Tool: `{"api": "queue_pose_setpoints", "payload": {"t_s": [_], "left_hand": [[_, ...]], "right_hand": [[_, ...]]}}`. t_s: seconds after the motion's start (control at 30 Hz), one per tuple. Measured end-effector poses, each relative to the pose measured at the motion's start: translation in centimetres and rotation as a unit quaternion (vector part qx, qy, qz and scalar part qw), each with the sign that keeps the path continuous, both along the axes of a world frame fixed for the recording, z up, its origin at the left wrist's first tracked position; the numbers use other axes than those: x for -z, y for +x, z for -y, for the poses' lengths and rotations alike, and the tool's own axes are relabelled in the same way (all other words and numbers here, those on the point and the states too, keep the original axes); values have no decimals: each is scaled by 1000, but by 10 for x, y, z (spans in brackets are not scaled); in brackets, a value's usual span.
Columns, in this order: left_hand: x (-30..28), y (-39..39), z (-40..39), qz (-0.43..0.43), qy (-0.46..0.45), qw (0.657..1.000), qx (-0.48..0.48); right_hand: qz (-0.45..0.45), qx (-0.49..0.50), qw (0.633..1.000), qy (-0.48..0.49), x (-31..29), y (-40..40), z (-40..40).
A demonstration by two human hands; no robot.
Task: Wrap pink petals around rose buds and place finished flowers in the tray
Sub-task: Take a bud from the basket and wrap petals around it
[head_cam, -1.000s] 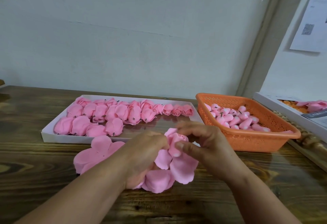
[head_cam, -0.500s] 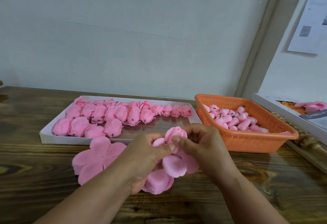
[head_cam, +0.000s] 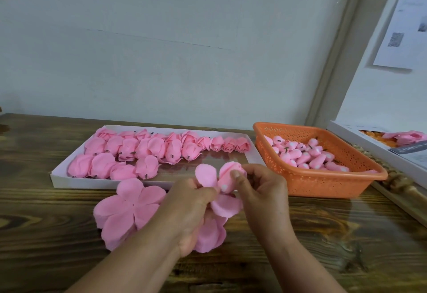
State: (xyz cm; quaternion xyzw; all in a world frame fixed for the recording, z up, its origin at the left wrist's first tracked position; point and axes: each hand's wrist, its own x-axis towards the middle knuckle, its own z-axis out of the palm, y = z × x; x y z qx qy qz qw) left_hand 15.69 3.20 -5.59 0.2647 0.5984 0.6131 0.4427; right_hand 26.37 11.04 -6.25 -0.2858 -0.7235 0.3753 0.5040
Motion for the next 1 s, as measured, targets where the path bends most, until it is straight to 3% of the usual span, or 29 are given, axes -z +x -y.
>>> {"api": "queue_pose_setpoints", "payload": {"t_s": [0.27, 0.4, 0.6, 0.73, 0.9, 1.0], "left_hand": [[-15, 11, -2, 62, 3, 998, -22], [-21, 12, -4, 71, -40, 996, -28], [-30, -5, -1, 39, -41, 997, 44], [-30, -6, 0, -14, -52, 995, 88], [-28, -7, -3, -39, -35, 988, 143], [-31, -6, -3, -17, -17, 986, 168]], "right_hand": [[21, 10, 1000, 11, 3, 1, 2], [41, 5, 999, 33, 3, 1, 2], [97, -116, 981, 120, -4, 15, -2], [150, -139, 968, 142, -16, 15, -7], [173, -193, 964, 62, -27, 13, -12], [150, -203, 965, 76, -27, 14, -11]]}}
